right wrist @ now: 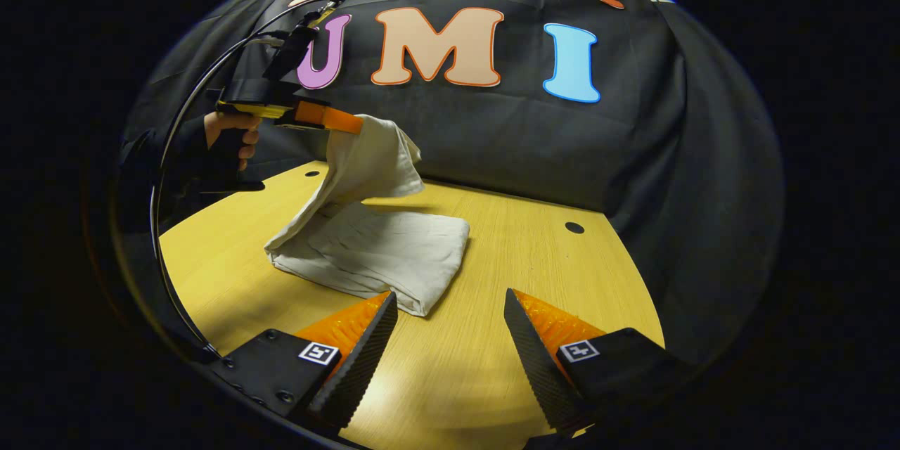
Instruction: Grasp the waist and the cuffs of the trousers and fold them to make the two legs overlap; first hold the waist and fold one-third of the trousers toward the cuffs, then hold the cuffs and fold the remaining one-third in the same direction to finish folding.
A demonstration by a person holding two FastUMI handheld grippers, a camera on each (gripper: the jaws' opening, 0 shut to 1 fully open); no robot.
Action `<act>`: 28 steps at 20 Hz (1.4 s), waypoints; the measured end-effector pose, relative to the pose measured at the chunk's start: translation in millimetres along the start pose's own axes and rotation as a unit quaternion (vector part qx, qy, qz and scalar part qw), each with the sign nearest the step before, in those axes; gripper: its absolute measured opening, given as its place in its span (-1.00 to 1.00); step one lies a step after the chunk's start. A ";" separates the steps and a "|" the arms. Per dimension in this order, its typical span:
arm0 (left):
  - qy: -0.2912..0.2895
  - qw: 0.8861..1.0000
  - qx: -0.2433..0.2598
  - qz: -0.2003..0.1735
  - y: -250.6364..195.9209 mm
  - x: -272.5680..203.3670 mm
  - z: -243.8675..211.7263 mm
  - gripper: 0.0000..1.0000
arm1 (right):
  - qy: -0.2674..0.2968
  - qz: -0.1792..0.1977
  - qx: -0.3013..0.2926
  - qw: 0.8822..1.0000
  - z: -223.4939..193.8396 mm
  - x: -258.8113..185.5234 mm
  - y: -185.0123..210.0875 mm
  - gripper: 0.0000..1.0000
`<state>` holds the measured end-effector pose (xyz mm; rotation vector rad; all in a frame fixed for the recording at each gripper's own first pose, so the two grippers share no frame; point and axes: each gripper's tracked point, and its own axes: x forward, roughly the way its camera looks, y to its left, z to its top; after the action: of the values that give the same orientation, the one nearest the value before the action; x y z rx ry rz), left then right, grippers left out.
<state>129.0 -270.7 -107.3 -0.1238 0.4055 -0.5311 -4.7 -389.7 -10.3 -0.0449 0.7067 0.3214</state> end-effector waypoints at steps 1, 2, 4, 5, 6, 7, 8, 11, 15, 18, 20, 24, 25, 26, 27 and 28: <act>0.006 1.000 0.002 -0.008 -11.1 5.5 -7.6 -1.00 | 0.001 -0.001 0.002 1.000 -0.5 0.5 -0.4 0.99; 0.015 1.000 0.002 -0.016 -22.9 9.6 -17.9 -1.00 | 0.002 -0.001 0.003 1.000 -2.5 0.3 -1.7 0.96; 0.037 0.999 0.001 -0.030 -44.4 16.0 -44.7 -1.00 | 0.001 -0.002 0.003 1.000 -2.2 -1.5 -3.2 0.96; 0.051 0.998 0.001 -0.039 -56.0 17.6 -60.7 -1.00 | -0.001 -0.002 0.003 1.000 -0.4 -2.3 -3.5 0.96; 0.063 0.997 0.003 -0.044 -63.5 15.7 -75.7 -1.00 | -0.003 -0.001 0.004 1.000 -0.5 -2.6 -4.3 0.96; 0.078 0.996 0.007 -0.048 -73.3 14.4 -95.4 -1.00 | -0.005 0.000 0.004 1.000 0.4 -2.1 -4.8 0.99; 0.089 0.995 0.013 -0.049 -79.5 12.6 -109.0 -1.00 | -0.007 0.002 0.005 1.000 0.4 -2.3 -5.4 0.99; 0.106 0.993 0.028 -0.047 -84.6 17.4 -136.4 -1.00 | -0.016 0.010 0.005 1.000 5.9 -2.8 -7.0 0.96; 0.108 0.993 0.021 -0.046 -96.8 1.4 -147.8 -0.16 | -0.045 0.020 0.004 0.999 24.8 -7.8 -6.5 0.96; 0.065 0.997 0.035 -0.009 -78.2 -30.0 -121.4 0.88 | -0.072 0.026 0.015 0.997 54.0 -4.5 -1.5 0.96; 0.036 0.998 0.040 0.020 -56.8 -48.8 -95.9 0.89 | -0.093 0.028 0.029 0.995 78.4 -2.2 5.7 0.96; -0.017 0.995 0.048 0.086 2.0 -97.6 -50.8 0.94 | -0.139 0.027 0.057 0.988 127.9 -4.2 26.4 0.96; -0.032 0.993 0.049 0.101 16.6 -112.4 -38.1 0.94 | -0.153 0.025 0.056 0.986 142.5 -6.8 33.6 0.96; -0.042 0.990 0.052 0.123 29.8 -128.2 -31.3 0.94 | -0.167 0.024 0.052 0.984 155.5 -8.7 41.0 0.96; -0.053 0.987 0.055 0.145 47.2 -142.4 -21.2 0.93 | -0.182 0.021 0.049 0.982 169.9 -12.6 48.3 0.96; -0.064 0.983 0.056 0.161 61.1 -155.7 -10.2 0.94 | -0.197 0.022 0.048 0.979 182.6 -17.6 55.5 0.95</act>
<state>31.2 -138.2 -76.4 0.0173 0.2619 -0.2246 81.0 -314.7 143.9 0.1234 0.3283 0.3254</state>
